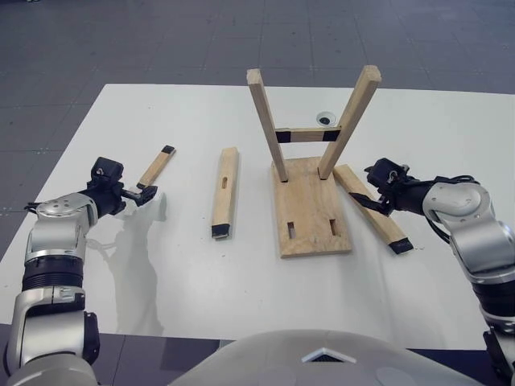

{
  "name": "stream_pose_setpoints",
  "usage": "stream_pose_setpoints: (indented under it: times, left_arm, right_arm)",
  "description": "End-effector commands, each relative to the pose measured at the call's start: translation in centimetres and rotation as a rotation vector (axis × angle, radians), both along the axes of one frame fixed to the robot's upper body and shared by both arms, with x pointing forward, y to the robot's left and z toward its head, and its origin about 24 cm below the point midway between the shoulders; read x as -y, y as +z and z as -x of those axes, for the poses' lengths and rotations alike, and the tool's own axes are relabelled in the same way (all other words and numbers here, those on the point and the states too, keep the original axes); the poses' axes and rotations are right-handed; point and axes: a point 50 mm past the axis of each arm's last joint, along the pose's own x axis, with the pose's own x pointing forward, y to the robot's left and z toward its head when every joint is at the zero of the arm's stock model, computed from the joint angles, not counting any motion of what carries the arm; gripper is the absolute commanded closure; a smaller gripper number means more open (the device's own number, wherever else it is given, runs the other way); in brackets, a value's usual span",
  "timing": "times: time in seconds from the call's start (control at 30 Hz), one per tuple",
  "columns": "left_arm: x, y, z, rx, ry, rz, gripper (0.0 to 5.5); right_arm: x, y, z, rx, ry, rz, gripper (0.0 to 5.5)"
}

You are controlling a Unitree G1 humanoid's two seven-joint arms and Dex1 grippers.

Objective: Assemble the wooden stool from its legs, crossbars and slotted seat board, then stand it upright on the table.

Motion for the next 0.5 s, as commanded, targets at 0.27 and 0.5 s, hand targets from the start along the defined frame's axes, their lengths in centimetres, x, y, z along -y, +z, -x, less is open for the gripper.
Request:
stream_pose_setpoints:
  times: [0.27, 0.5]
  left_arm:
    - [-2.5, -3.3, 1.0, -0.292, 0.022, -0.025, 0.65]
    - [-0.1, -4.5, 0.7, -0.358, -0.039, 0.144, 0.65]
  right_arm:
    - [-1.2, 2.4, -0.3, 0.047, 0.067, -0.031, 2.3]
    - [-1.8, 3.2, -0.2, 0.064, 0.086, -0.05, 2.3]
